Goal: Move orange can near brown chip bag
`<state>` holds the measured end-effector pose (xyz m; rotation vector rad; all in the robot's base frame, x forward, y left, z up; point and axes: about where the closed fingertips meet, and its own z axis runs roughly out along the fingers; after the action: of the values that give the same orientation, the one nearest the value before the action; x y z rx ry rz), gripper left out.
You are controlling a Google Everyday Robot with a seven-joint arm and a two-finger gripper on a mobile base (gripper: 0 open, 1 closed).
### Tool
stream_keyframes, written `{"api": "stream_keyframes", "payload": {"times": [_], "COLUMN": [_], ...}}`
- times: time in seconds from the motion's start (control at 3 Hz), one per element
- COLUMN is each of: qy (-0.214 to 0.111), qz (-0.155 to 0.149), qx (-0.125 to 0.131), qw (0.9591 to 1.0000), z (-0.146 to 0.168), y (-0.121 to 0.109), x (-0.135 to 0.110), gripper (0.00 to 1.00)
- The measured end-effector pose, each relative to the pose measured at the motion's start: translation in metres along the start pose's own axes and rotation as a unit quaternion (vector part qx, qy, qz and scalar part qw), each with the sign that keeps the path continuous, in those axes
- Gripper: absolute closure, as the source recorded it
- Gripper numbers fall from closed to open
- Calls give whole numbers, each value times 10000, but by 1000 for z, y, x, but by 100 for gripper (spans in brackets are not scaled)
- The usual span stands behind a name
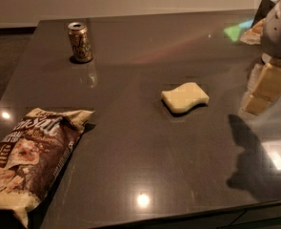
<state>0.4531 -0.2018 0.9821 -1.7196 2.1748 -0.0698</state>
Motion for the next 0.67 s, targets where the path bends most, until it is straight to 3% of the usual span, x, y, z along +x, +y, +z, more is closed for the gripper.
{"api": "stream_keyframes", "payload": {"times": [0.67], "qy": [-864], "qz": [-251], "qx": [114], "qw": [9959], "z": [23], "y": [-48], "x": [-90], "gripper": [0]}}
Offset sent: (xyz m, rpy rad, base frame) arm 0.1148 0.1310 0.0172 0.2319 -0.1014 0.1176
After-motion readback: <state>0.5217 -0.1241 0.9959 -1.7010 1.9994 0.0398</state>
